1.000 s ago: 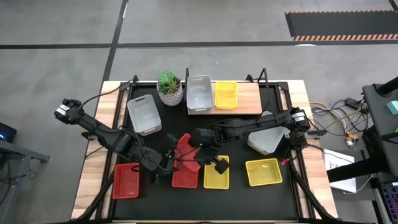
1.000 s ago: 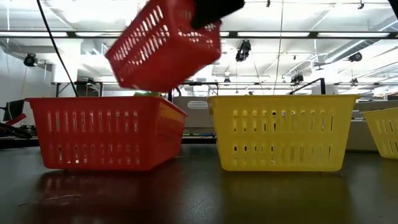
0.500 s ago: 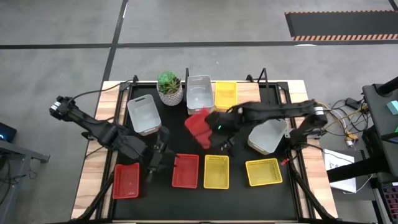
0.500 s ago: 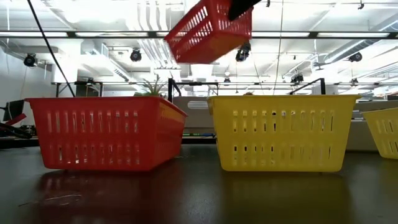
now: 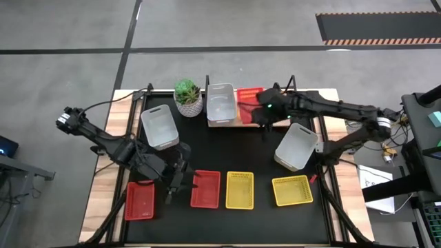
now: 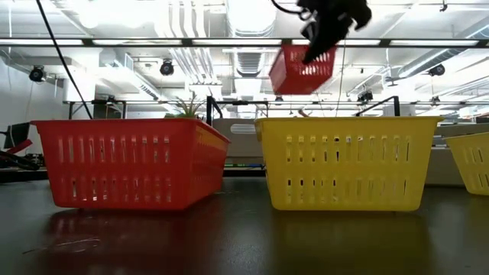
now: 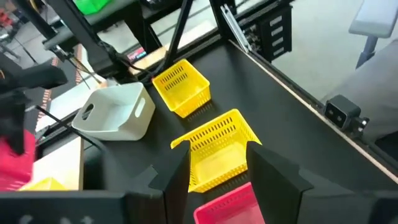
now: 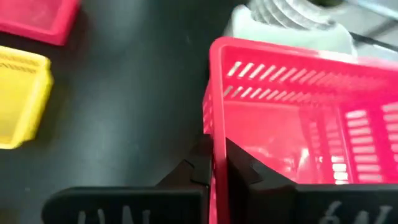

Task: Stack baskets on shelf by color
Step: Put the top red bin on the shelf

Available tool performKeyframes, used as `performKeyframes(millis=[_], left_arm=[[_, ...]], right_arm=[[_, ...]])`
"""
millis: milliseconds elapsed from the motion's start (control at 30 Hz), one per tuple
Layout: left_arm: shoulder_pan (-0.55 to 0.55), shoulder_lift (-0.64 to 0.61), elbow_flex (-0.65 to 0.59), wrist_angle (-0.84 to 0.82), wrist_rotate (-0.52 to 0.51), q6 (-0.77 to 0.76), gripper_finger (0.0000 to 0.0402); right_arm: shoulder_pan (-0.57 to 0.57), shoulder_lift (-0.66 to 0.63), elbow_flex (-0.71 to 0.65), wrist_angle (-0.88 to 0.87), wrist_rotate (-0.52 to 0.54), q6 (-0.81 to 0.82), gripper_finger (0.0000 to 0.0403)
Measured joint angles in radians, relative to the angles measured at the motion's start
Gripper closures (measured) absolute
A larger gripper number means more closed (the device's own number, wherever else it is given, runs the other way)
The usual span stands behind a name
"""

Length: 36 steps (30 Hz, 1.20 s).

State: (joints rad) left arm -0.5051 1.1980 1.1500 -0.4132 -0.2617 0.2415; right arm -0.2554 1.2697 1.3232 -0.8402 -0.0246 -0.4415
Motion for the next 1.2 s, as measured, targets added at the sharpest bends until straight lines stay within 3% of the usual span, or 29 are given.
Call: performKeyframes(millis=[233,500,700,1200], left_arm=[[-0.010,0.024,-0.020,0.080,0.003,-0.040,0.0260],[-0.047,0.020,-0.147,0.234,0.009,-0.078,0.0260],[-0.047,0.011,-0.160,0.296,0.005,-0.079,0.0260],[-0.052,0.005,-0.230,0.404,0.002,-0.081,0.0260]], right_arm=[[-0.196,-0.157,-0.220,0.184,-0.181,-0.014,0.0394],[-0.309,-0.243,-0.369,0.179,-0.186,0.079,0.0394],[-0.336,-0.268,-0.410,0.159,-0.176,0.070,0.0394],[-0.376,-0.191,-0.498,0.173,-0.112,-0.005,0.0394]])
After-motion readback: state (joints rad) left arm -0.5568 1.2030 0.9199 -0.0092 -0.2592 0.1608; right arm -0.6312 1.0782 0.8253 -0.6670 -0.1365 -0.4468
